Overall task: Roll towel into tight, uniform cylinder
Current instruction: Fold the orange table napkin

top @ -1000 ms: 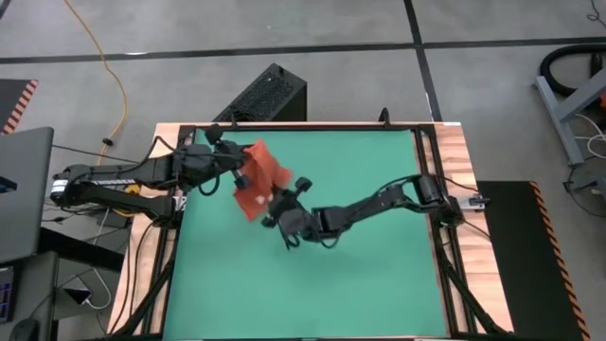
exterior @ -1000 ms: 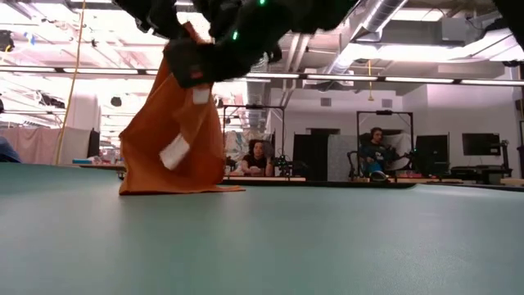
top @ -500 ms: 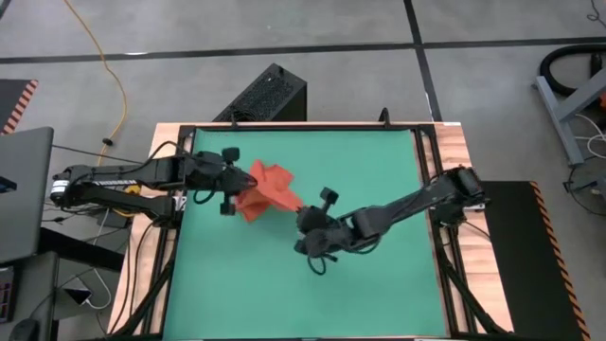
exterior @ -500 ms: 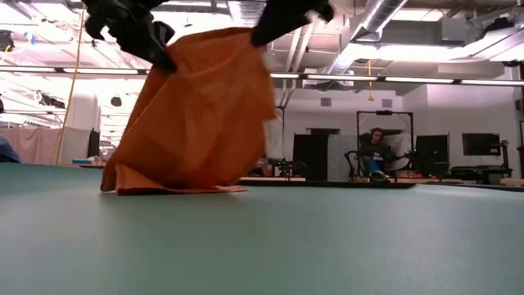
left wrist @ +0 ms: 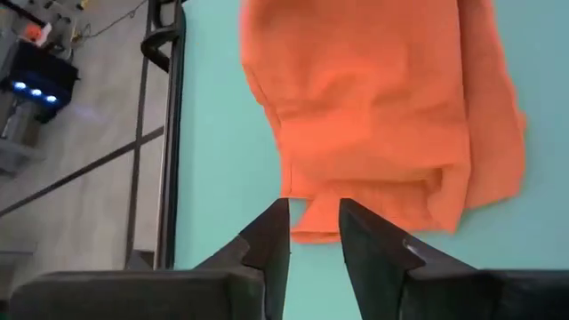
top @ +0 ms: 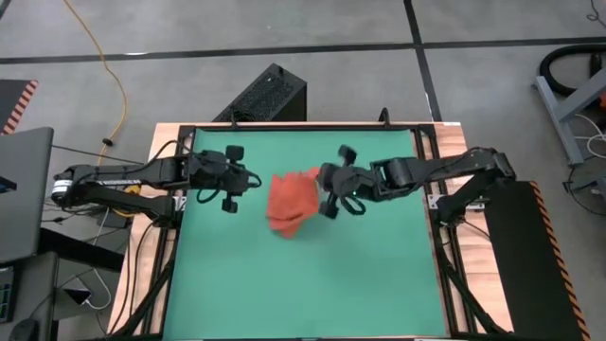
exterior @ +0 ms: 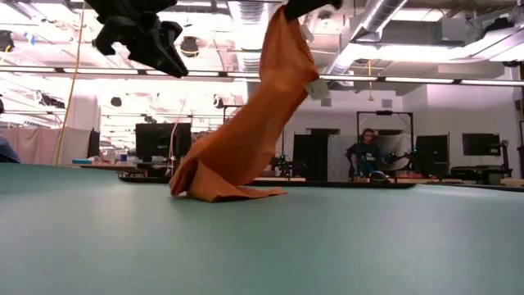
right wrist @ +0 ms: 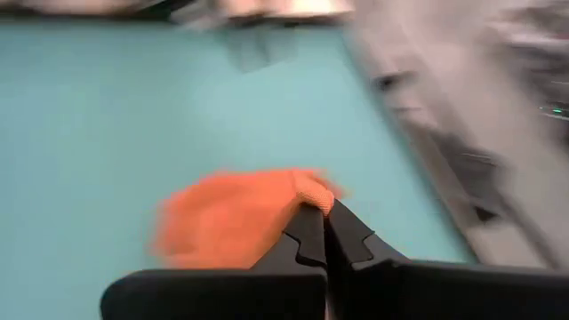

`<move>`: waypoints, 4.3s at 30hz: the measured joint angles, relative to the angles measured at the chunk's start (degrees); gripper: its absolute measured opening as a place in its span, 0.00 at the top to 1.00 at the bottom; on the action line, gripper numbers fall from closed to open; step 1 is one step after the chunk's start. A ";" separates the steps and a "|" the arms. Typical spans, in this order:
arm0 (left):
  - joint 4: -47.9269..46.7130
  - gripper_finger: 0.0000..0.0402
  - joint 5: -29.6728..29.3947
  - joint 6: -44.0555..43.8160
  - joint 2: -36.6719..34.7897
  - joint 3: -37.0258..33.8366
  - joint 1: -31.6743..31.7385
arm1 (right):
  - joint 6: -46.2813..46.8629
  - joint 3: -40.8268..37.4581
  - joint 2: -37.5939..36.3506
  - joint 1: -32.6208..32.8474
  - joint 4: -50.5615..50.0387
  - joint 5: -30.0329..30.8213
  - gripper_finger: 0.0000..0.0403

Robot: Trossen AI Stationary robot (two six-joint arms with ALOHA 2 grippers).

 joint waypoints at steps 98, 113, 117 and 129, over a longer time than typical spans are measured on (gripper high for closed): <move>-31.83 1.00 0.85 1.19 19.79 32.89 0.58 | 35.89 -0.02 3.35 13.29 -28.61 26.30 0.99; -23.79 1.00 -3.02 -0.38 17.77 32.87 13.03 | 2.59 -0.02 -7.15 -16.56 -14.39 8.09 0.99; -22.54 1.00 0.85 -2.83 21.20 32.87 18.60 | -2.90 -0.02 -5.60 -22.72 -11.27 0.93 0.99; -25.09 1.00 7.88 -3.73 21.34 32.91 20.14 | -3.43 -0.02 -5.20 -26.29 -10.85 2.23 0.99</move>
